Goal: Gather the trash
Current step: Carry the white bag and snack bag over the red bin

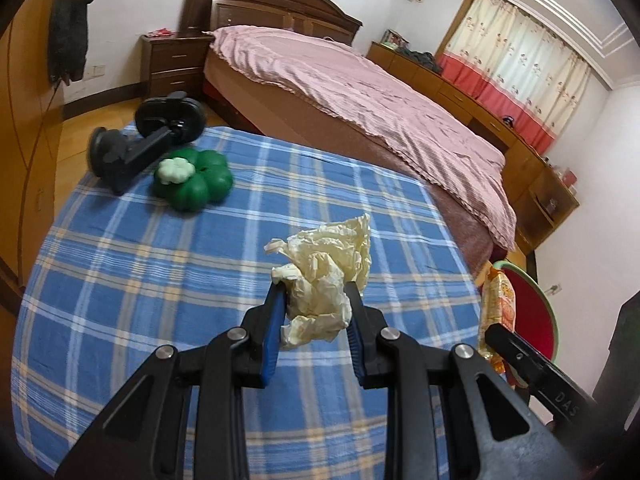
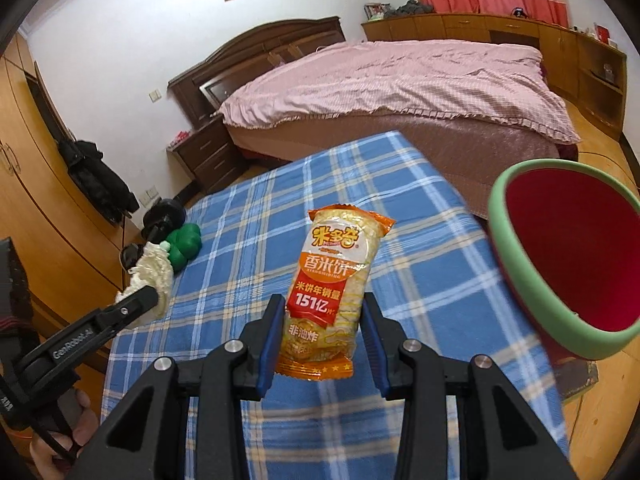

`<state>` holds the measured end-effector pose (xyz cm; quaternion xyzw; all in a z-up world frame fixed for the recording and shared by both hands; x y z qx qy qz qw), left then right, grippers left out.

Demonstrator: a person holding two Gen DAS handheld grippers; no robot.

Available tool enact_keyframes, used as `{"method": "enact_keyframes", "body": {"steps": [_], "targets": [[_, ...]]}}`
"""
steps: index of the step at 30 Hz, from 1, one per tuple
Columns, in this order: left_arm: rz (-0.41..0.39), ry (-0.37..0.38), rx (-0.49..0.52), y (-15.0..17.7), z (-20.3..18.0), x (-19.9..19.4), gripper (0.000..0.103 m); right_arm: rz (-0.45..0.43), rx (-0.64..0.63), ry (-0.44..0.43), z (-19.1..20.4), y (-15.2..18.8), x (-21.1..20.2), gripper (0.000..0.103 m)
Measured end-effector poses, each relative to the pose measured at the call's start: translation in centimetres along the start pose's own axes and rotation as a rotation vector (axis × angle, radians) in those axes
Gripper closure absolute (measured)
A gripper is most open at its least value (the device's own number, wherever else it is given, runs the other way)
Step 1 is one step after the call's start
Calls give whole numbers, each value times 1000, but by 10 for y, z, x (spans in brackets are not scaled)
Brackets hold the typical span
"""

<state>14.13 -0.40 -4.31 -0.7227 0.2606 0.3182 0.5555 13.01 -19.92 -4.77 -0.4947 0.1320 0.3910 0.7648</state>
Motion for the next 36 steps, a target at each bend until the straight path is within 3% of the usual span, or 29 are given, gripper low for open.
{"method": "enact_keyframes", "body": {"steps": [15, 30, 36], "targets": [[5, 88, 118, 6, -82, -17, 74, -121, 75, 26, -56, -8, -69, 62], [34, 194, 270, 25, -178, -12, 74, -236, 185, 137, -136, -16, -129, 62], [48, 237, 330, 36, -220, -1, 74, -241, 234, 185, -173, -14, -140, 62]]}}
Point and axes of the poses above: each gripper's, at about its wrist camera, not at the fingertips, and x roughly the way its jaws point, z to its left, y to its underside, the point moved 8 cm from there along x, roughly the way its jaws point, and after that the axes turned 13 degrees about -y, right-handed, at the moved point
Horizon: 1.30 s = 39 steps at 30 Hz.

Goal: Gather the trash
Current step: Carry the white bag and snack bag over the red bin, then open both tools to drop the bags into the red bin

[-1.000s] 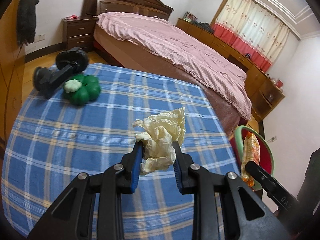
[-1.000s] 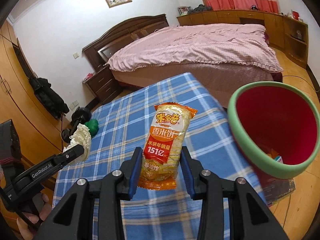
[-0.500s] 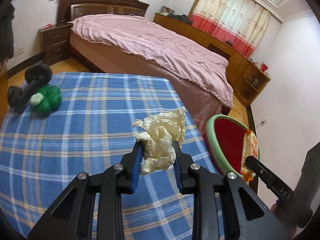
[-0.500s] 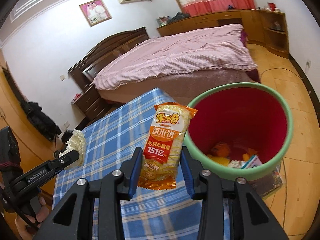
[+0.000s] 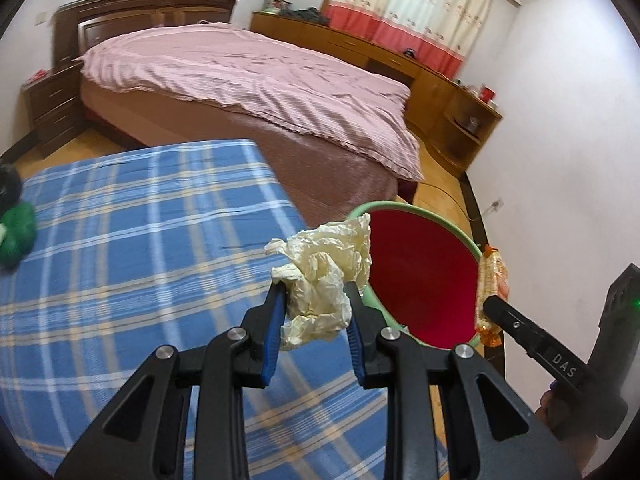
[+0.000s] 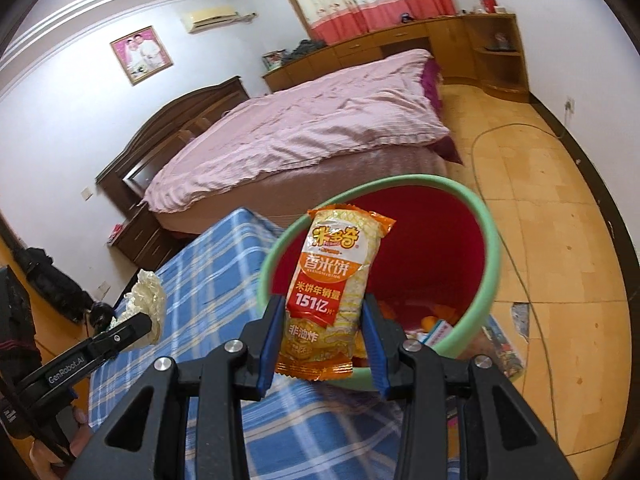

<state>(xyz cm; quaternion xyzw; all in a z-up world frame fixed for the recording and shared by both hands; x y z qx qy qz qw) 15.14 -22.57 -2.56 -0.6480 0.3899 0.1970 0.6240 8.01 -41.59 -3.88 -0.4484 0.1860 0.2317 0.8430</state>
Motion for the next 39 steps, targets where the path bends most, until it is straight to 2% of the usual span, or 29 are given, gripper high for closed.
{"method": "enact_keyframes", "body": {"steps": [9, 18, 22, 26, 31, 39], "targets": [[37, 51, 73, 4, -48, 35, 74, 24, 34, 50, -39, 2, 8, 62], [75, 82, 111, 9, -76, 65, 74, 50, 54, 71, -61, 10, 17, 62], [97, 82, 114, 12, -79, 72, 74, 55, 74, 75, -68, 12, 22, 61], [108, 84, 117, 14, -80, 75, 64, 51, 73, 80, -69, 11, 22, 61], [113, 90, 119, 16, -82, 75, 57, 49, 78, 78, -69, 11, 22, 61], [96, 85, 106, 12, -75, 64, 57, 45, 75, 74, -65, 11, 17, 59]]}}
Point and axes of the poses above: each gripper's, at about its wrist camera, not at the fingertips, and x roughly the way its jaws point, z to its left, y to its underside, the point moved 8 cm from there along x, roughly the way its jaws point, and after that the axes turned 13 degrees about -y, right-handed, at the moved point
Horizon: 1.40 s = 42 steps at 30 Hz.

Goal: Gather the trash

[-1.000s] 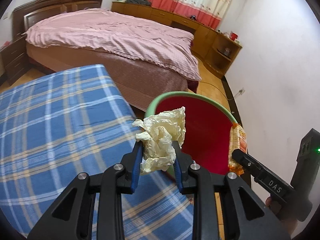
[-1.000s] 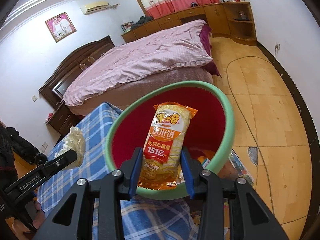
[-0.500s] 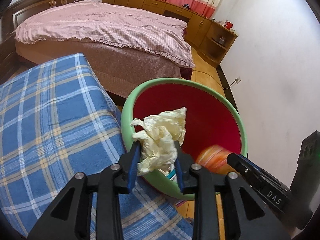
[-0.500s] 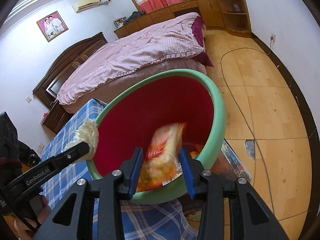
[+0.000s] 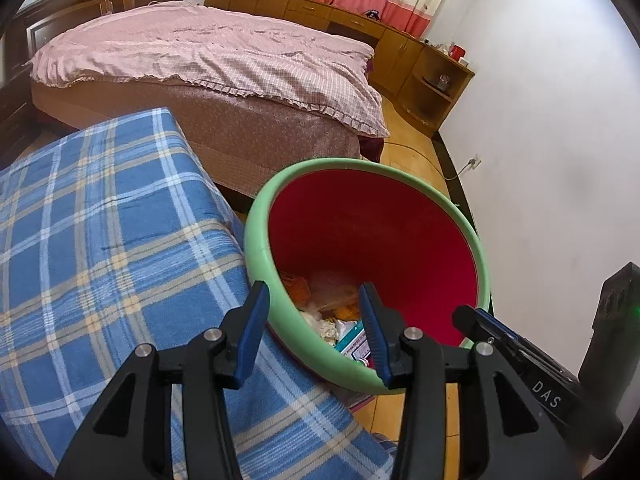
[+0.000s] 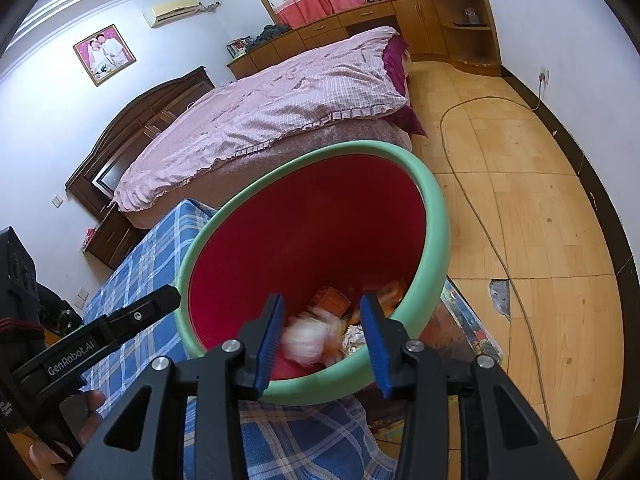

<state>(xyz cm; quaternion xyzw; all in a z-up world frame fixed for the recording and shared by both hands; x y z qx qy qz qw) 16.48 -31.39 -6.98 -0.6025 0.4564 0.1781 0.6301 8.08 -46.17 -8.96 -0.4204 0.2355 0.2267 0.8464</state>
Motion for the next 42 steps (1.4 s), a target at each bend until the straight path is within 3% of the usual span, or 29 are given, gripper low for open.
{"method": "enact_keyframes", "body": {"steps": [10, 25, 33, 37, 42], "targets": [[-24, -73, -37, 3, 34, -29, 57, -17, -40, -45, 34, 4, -12, 47], [-118, -232, -79, 11, 102, -98, 50, -5, -151, -147, 113, 25, -24, 39], [-146, -294, -129, 28, 136, -129, 47, 5, -215, -188, 153, 44, -30, 29], [-151, -333, -153, 39, 151, -139, 47, 5, -241, -199, 170, 54, -33, 19], [-169, -376, -191, 52, 169, -154, 47, 8, -270, -209, 186, 67, -35, 18]]}}
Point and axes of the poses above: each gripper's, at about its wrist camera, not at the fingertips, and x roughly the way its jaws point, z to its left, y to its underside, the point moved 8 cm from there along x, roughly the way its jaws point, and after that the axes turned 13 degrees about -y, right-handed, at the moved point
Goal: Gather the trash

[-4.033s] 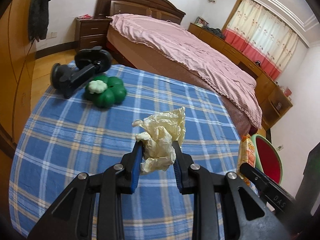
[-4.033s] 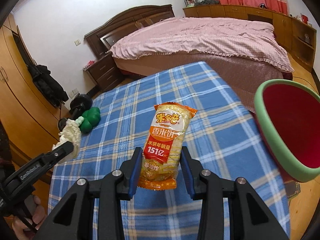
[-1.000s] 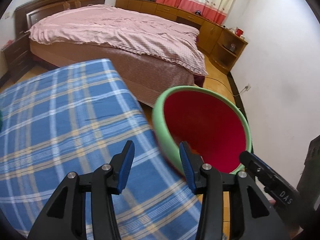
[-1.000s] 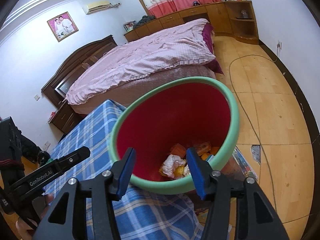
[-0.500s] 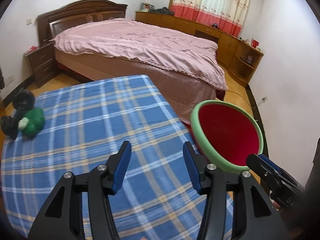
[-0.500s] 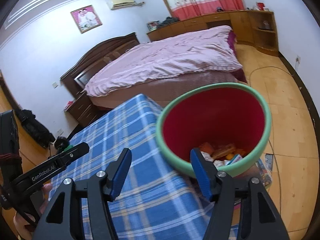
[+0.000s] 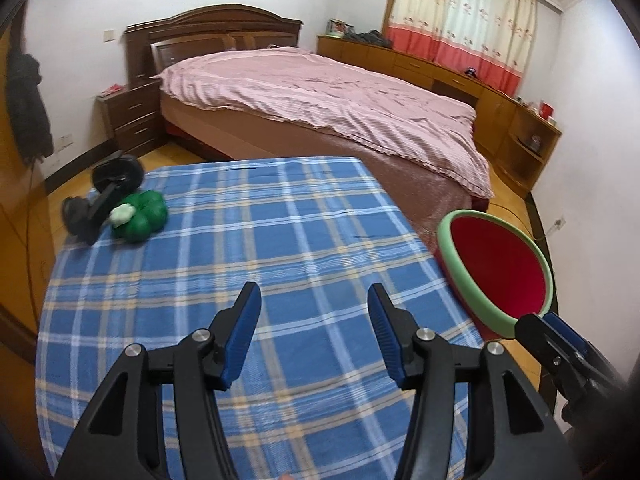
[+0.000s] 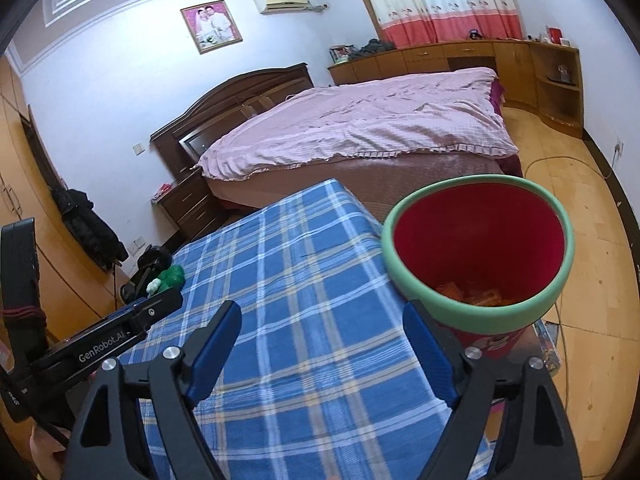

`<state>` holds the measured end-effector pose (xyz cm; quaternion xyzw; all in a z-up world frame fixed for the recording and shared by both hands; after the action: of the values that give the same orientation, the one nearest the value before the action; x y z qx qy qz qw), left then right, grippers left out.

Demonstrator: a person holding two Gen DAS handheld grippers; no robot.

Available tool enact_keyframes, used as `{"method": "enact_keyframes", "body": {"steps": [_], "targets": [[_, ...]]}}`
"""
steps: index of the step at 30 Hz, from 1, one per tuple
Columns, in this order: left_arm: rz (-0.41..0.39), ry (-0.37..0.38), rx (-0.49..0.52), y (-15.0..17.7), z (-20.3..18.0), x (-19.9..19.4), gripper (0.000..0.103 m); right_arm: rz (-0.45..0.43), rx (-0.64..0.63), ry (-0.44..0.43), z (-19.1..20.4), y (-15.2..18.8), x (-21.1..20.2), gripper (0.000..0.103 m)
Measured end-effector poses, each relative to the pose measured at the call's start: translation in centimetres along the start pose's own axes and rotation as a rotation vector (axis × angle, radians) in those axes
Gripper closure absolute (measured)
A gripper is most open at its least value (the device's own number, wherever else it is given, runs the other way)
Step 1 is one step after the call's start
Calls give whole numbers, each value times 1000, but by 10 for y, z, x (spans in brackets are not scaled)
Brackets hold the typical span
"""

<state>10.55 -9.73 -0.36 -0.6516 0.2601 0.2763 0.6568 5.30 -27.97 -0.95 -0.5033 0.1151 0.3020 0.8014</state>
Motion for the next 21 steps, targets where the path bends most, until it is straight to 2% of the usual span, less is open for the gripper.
{"method": "enact_keyframes", "body": {"steps": [6, 21], "targets": [[-3, -32, -32, 14, 18, -5, 47, -5, -55, 30, 16, 11, 0, 12], [6, -65, -78, 38, 38, -7, 47, 16, -72, 44, 26, 37, -4, 12]]}}
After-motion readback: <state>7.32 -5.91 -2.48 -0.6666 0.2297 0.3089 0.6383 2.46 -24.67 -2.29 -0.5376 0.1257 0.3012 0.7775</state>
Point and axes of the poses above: each gripper's, at about its wrist camera, not at the fingertips, and x roughly the way its jaws point, z to its left, y to its underside, the point moved 8 cm from there along x, roughly the way its jaws point, and after that the axes turned 13 degrees about -y, right-handed, at the moved point
